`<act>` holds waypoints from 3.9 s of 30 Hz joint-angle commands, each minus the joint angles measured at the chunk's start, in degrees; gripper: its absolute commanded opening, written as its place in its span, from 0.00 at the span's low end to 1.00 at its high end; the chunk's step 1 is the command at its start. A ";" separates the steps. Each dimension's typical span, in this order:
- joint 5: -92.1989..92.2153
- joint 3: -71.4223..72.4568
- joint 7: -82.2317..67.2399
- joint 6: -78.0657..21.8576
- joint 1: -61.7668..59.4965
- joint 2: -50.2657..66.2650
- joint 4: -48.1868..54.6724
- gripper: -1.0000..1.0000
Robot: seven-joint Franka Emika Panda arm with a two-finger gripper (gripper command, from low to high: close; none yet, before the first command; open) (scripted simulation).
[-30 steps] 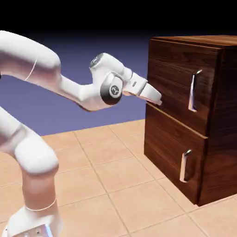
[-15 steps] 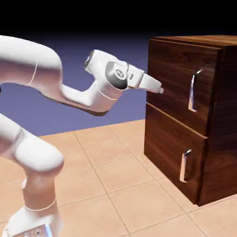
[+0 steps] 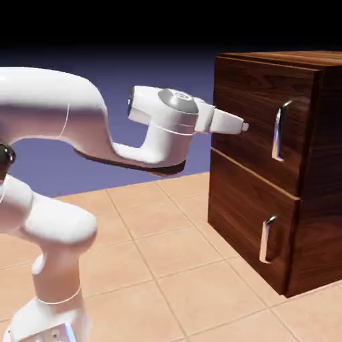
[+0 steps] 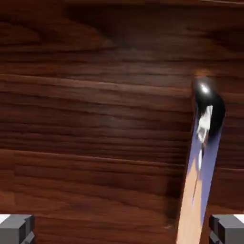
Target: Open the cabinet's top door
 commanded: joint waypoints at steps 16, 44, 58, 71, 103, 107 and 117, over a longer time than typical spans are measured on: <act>-39.88 -15.06 29.78 -3.36 14.08 -4.91 6.16 0.50; -26.50 6.30 34.76 -18.84 -5.96 -0.83 -7.88 0.00; -4.94 35.37 34.82 -20.60 -29.99 -5.64 -18.03 0.00; 25.39 55.69 23.06 -30.90 -33.26 -16.50 -24.93 0.00; 80.43 118.92 19.23 -93.97 -56.29 0.74 15.94 0.00; 83.11 125.43 18.23 -98.96 -64.60 0.08 23.39 0.00; 88.72 137.30 12.84 -110.96 -84.70 -6.49 43.62 0.00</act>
